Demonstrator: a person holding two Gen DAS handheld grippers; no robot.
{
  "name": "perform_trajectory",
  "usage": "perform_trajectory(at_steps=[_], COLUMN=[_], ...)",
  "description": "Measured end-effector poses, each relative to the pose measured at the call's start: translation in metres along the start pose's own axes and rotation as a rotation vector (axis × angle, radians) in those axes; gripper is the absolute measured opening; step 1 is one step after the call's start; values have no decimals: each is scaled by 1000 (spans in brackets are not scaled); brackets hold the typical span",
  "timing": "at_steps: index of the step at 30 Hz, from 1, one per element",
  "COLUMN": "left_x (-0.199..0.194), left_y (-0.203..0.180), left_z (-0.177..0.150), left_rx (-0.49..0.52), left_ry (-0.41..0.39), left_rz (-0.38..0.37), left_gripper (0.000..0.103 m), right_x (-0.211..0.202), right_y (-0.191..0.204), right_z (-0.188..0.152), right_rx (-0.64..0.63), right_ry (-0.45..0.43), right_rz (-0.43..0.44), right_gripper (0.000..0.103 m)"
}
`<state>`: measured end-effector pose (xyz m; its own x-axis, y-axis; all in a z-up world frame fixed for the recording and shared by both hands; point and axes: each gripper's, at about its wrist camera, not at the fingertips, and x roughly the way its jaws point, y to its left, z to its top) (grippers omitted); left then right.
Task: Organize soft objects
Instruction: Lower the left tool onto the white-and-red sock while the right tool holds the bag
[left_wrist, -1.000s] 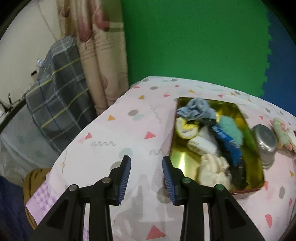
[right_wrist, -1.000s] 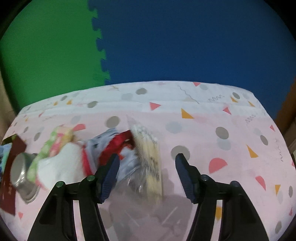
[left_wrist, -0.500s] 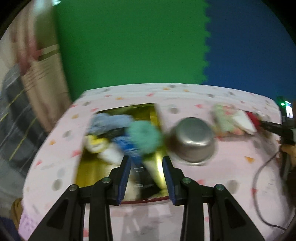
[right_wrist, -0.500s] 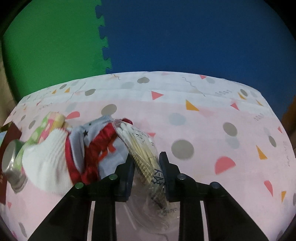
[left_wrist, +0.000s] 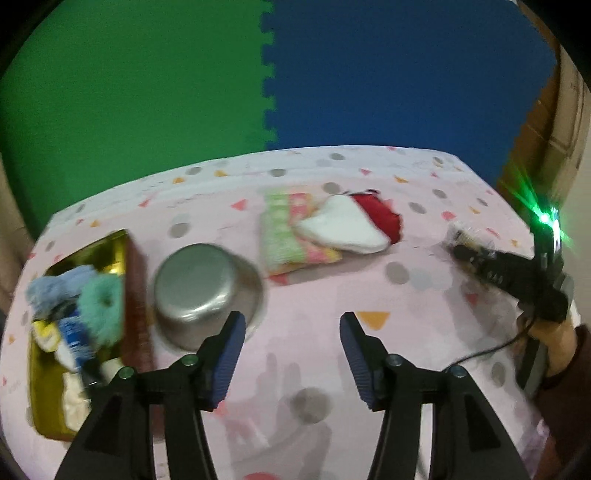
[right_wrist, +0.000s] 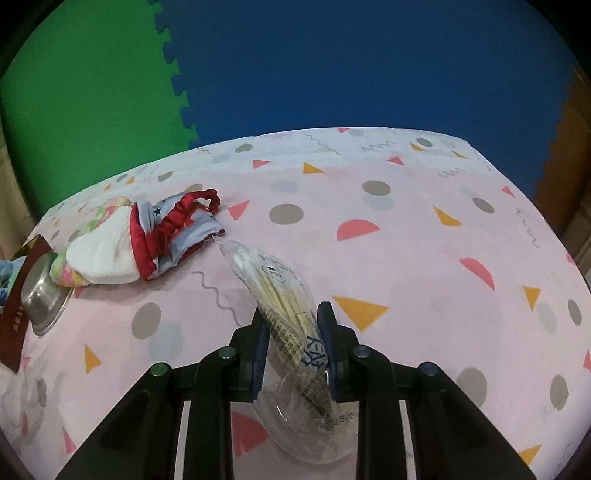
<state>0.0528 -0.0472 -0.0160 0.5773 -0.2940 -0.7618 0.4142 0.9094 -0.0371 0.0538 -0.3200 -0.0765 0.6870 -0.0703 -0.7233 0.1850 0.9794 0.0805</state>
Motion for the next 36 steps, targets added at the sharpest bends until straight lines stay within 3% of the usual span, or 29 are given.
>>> perform_trajectory(at_steps=[8,12,19,26,36], left_x=[37,61,81,103,131], left_y=[-24,-24,-17,-7,2], left_z=[29,38,52,57,67], left_rx=[-133,-260,-455,-575,-655], left_ry=[84,145,159,157,175], left_rz=[-163,-188,-299,-289,-293], left_gripper=[55,55,55,55,53], right_x=[3,5,7,9,9], right_y=[-7,-8,-11,-12,-11], right_z=[-2,-2,-2,-2,-1], right_rx=[25,35,49,56,56], right_ry=[12,19,28,33,39], right_rz=[33,49,71,81,91], right_gripper=[26,27,29,30,33])
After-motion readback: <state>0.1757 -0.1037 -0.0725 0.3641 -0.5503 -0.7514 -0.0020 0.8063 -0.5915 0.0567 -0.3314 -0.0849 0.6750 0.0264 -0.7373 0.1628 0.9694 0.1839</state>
